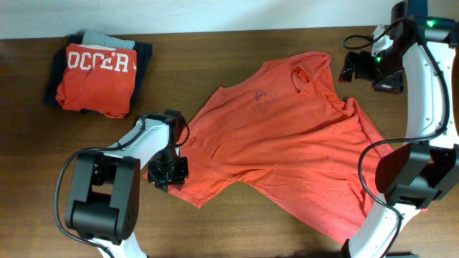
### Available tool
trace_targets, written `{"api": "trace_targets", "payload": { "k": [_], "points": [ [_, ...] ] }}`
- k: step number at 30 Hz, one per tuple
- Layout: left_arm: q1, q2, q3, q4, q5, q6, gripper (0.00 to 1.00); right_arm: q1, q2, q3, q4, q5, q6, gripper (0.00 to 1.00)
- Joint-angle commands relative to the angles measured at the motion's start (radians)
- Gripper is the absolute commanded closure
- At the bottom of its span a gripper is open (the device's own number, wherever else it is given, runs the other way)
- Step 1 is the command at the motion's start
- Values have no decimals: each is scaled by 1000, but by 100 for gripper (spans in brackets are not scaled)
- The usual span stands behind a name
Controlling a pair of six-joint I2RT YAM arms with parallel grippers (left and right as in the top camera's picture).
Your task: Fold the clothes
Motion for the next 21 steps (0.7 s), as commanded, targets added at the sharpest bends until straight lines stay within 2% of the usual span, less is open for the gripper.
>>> {"api": "trace_targets", "payload": {
  "k": [1,3,6,8,11,21],
  "points": [
    [-3,-125,109,13,-23,5,59,-1,-12,-4,-3,-2,-11,1],
    [-3,-161,185,42,-21,50,53,-1,-12,-4,-3,-2,-11,1],
    [-3,-172,320,74,6,179,40,-1,-12,-4,-8,-2,-11,1],
    [-3,-166,389,99,24,260,37,-1,-12,-4,-11,-2,-11,1],
    [-3,-145,454,189,25,342,34,-1,-12,-4,-14,-1,-11,1],
    [-3,41,467,531,144,445,34,-1,-12,-4,-22,-2,-11,1]
  ]
}}
